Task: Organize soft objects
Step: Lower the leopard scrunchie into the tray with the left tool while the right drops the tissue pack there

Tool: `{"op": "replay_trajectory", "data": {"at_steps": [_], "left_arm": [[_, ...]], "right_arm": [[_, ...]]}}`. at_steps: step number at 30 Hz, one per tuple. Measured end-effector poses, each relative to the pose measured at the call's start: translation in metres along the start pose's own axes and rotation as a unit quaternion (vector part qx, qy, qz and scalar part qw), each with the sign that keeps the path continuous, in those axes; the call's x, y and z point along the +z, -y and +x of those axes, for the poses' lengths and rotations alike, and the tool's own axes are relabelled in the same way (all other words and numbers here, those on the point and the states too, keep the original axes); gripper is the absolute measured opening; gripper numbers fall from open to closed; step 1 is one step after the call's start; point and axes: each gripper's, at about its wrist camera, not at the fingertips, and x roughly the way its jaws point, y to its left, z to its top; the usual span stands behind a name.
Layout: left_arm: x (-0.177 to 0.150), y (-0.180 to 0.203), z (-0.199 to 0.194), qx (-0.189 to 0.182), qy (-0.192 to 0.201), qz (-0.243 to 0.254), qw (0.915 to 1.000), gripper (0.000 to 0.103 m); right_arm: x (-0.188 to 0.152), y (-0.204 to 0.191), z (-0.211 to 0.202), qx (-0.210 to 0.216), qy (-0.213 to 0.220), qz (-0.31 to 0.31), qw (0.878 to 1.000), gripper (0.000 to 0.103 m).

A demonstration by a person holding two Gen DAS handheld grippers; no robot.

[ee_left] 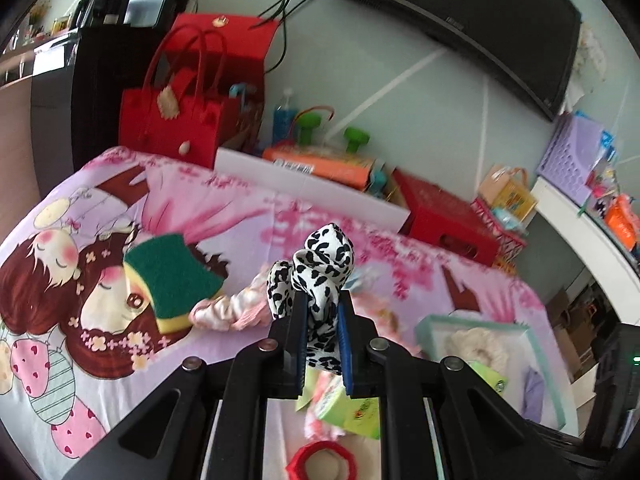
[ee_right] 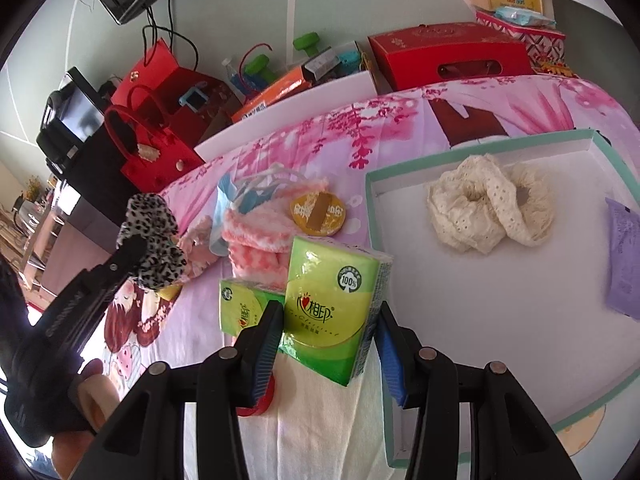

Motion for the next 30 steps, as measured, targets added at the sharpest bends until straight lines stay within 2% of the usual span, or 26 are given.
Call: {"op": "replay_trajectory", "data": {"at_steps": [6, 8, 11, 15, 20, 23, 30], "left_arm": [[0.003, 0.016, -0.019, -0.038, 0.041, 0.012, 0.9984, 0.014], [0.003, 0.022, -0.021, -0.049, 0.042, 0.014, 0.9978, 0.014], [-0.002, 0.037, -0.020, -0.075, 0.029, 0.022, 0.9965, 0.014], [-0.012, 0.066, -0.015, -0.084, 0.018, 0.066, 0.9941, 0.014], [-0.027, 0.093, -0.010, -0.101, -0.008, 0.093, 0.9905, 0.014], [-0.039, 0.111, -0.003, -0.125, -0.034, 0.106, 0.9859, 0.014], [-0.068, 0.153, 0.009, -0.132, -0.067, 0.172, 0.9740, 0.014]], "right_arm": [[0.004, 0.008, -0.008, -0.006, 0.015, 0.012, 1.000, 0.049], [0.005, 0.010, -0.011, -0.008, 0.019, 0.016, 1.000, 0.049], [0.006, 0.018, -0.016, -0.016, 0.026, 0.025, 0.999, 0.049], [0.009, 0.036, -0.023, -0.027, 0.033, 0.052, 0.998, 0.049], [0.010, 0.068, -0.032, -0.047, 0.042, 0.091, 0.994, 0.049], [0.010, 0.089, -0.041, -0.073, 0.051, 0.114, 0.989, 0.049], [0.009, 0.138, -0.057, -0.112, 0.064, 0.171, 0.977, 0.049]]}}
